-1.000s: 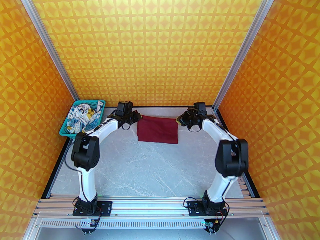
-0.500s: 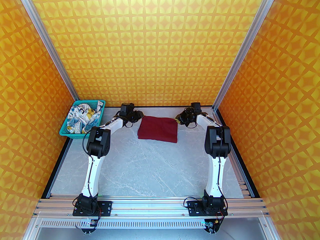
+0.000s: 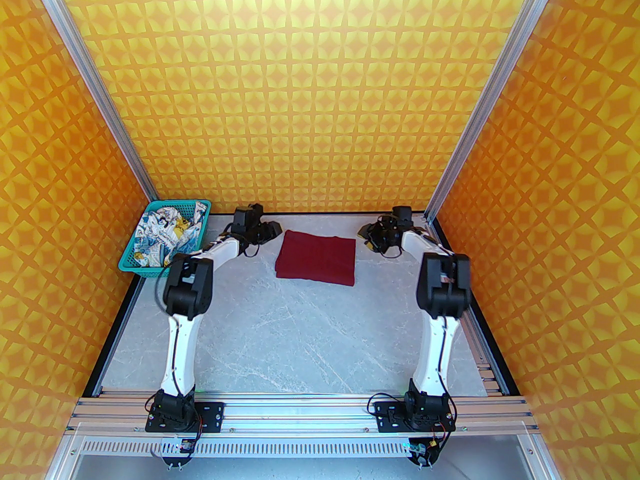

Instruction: Fold and stack the mixed laundry pile

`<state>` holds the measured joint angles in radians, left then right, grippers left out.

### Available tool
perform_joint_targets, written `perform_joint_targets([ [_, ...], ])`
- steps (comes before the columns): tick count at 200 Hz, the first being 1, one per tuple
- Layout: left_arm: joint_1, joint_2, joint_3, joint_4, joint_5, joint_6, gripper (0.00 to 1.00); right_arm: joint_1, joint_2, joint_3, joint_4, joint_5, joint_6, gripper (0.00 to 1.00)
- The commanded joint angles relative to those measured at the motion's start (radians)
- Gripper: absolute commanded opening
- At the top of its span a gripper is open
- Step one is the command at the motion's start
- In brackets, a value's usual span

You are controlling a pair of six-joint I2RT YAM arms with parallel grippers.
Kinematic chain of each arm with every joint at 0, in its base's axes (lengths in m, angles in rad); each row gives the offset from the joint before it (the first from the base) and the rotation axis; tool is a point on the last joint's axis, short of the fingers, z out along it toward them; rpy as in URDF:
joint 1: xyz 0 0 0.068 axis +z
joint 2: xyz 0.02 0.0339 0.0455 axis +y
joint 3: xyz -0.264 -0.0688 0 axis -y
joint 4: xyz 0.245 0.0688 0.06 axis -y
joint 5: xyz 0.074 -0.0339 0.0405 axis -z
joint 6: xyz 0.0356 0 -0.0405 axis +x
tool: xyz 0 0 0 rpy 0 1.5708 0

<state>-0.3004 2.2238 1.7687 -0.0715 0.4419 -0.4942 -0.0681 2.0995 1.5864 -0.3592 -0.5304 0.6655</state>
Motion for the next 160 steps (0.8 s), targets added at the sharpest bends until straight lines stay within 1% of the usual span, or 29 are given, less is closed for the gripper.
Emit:
perform_joint_targets([
  [1, -0.12, -0.05, -0.008, -0.104, -0.054, 0.32, 0.42, -0.005, -0.112, -0.12, 0.037, 0.063, -0.015, 0.48],
  [17, -0.187, -0.019, 0.032, -0.149, -0.056, 0.447, 0.44, -0.017, -0.167, -0.192, 0.049, 0.062, -0.005, 0.49],
  [27, -0.226, 0.004, 0.052, -0.158, -0.063, 0.515, 0.47, -0.028, -0.191, -0.23, 0.05, 0.054, 0.0, 0.5],
  [37, -0.262, 0.031, 0.079, -0.169, -0.086, 0.577, 0.52, -0.044, -0.213, -0.268, 0.051, 0.044, 0.01, 0.5],
  [52, -0.311, 0.08, 0.137, -0.205, -0.129, 0.661, 0.55, -0.068, -0.239, -0.334, 0.078, 0.02, 0.026, 0.5],
  [66, -0.349, 0.123, 0.174, -0.217, -0.155, 0.727, 0.62, -0.088, -0.26, -0.386, 0.098, -0.001, 0.038, 0.5],
  [73, -0.352, 0.139, 0.186, -0.218, -0.176, 0.759, 0.66, -0.094, -0.269, -0.407, 0.106, -0.009, 0.04, 0.5],
  [75, -0.375, 0.145, 0.189, -0.218, -0.187, 0.765, 0.66, -0.095, -0.272, -0.41, 0.107, -0.011, 0.04, 0.5],
  [81, -0.395, 0.159, 0.195, -0.21, -0.215, 0.783, 0.68, -0.098, -0.276, -0.425, 0.107, -0.014, 0.038, 0.5],
  [98, -0.425, 0.198, 0.211, -0.198, -0.262, 0.823, 0.74, -0.101, -0.278, -0.445, 0.106, -0.028, 0.025, 0.51],
  [114, -0.442, 0.218, 0.226, -0.203, -0.273, 0.848, 0.78, -0.103, -0.273, -0.458, 0.109, -0.045, 0.025, 0.51],
  [160, -0.475, 0.215, 0.225, -0.23, -0.274, 0.918, 0.78, -0.106, -0.27, -0.473, 0.114, -0.054, 0.02, 0.51],
])
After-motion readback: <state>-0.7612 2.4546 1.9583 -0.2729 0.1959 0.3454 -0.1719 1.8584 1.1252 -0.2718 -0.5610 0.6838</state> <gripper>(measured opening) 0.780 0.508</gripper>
